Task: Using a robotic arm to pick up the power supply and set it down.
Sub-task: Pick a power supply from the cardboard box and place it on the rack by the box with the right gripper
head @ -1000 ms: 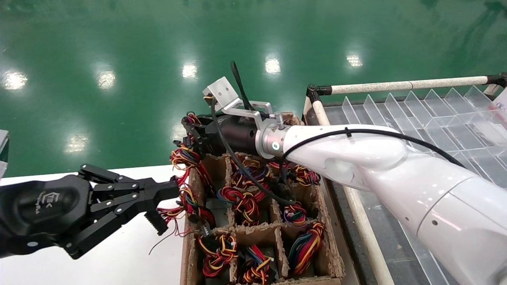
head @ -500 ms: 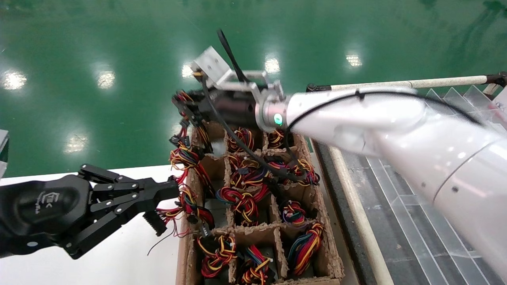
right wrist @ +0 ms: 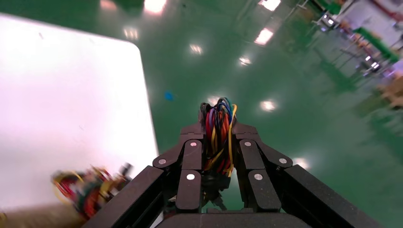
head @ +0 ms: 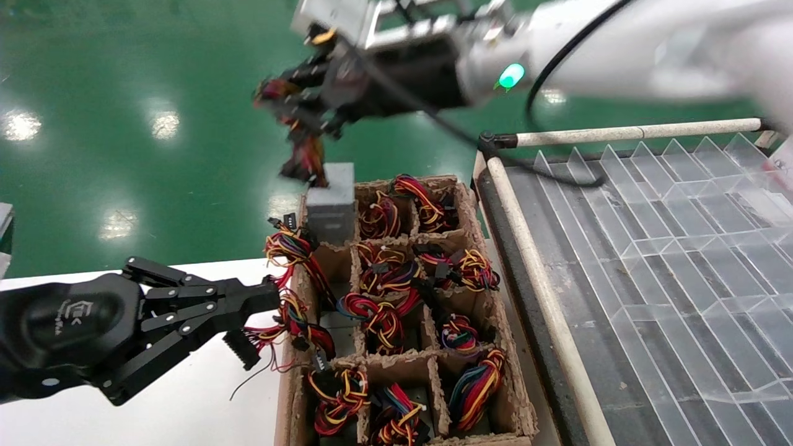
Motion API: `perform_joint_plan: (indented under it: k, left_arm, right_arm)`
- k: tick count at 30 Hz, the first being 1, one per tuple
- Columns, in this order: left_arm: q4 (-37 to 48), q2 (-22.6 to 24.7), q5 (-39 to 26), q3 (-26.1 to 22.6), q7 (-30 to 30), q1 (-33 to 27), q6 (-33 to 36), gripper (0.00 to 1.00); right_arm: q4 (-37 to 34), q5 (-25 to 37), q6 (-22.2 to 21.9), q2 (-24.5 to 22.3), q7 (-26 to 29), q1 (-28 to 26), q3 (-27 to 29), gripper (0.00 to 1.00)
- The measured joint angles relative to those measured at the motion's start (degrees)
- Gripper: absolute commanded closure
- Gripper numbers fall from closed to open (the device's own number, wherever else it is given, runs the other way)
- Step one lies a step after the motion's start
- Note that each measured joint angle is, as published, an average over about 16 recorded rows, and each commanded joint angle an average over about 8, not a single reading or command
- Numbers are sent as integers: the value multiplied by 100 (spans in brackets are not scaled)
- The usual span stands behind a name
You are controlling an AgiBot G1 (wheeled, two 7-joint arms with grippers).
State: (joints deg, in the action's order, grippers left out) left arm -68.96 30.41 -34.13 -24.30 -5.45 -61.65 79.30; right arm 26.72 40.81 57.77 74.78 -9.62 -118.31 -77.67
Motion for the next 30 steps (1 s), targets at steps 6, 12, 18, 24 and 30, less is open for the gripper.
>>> perform_joint_plan:
  k: [6,12,18,24,30]
  left_arm:
    - [0,0,0,0,0,0,0,100]
    - [0,0,0,0,0,0,0,100]
    - [0,0,0,0,0,0,0,100]
    - [0,0,0,0,0,0,0,100]
    - [0,0,0,0,0,0,0,100]
  right_arm:
    - [-464,245,475,-39,-564,-541,-58,100]
    - [-857,395,808,-103,-1037,-983,-80,100]
    - [-1218,540,1066,-202,-1465,-1391,-117,100]
    - [-1597,772,1188,-300,-1799,-1762,-229,100]
    - [-1970,1141,1119,-351,-2033,-2019,-452,100]
